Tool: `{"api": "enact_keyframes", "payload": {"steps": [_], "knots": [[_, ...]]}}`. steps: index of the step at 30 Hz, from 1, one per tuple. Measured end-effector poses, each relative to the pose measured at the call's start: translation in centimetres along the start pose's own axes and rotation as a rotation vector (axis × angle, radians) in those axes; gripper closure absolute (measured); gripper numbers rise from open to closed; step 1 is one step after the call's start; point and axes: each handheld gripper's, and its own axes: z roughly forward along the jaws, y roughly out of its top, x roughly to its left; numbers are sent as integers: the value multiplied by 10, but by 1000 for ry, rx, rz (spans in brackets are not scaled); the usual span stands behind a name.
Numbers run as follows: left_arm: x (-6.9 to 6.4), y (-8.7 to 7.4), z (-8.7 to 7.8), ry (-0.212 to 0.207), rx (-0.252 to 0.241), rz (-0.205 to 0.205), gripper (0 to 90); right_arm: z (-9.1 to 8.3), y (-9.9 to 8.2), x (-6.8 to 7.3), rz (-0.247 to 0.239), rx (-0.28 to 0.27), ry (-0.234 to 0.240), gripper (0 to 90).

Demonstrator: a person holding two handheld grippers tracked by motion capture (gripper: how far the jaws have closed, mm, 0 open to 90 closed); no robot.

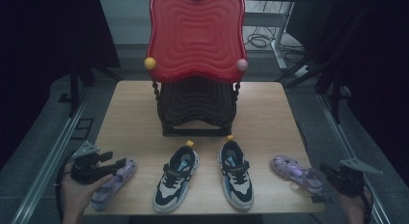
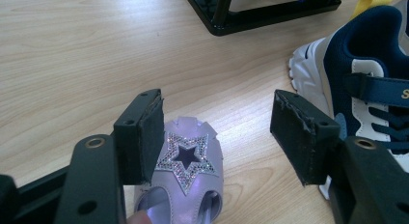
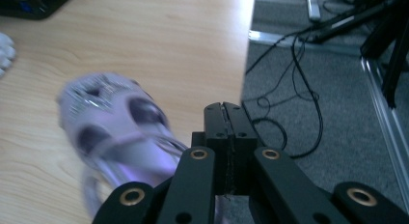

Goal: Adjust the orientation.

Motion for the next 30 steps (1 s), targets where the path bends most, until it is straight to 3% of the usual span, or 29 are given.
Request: {"api": "enact_keyframes", "payload": {"steps": [6, 17, 25, 30], "knots": [[3, -1, -1, 5, 1, -6, 369, 4, -9, -5, 4, 44, 10, 893], [1, -1, -1, 3, 6, -2, 369, -5, -12, 4, -4, 58, 30, 895], [1, -1, 0, 2, 8, -1, 369, -2, -13, 6, 17, 70, 30, 895], [2, -1, 0, 2, 8, -2, 369, -2, -11, 10, 6, 75, 26, 895]]}}
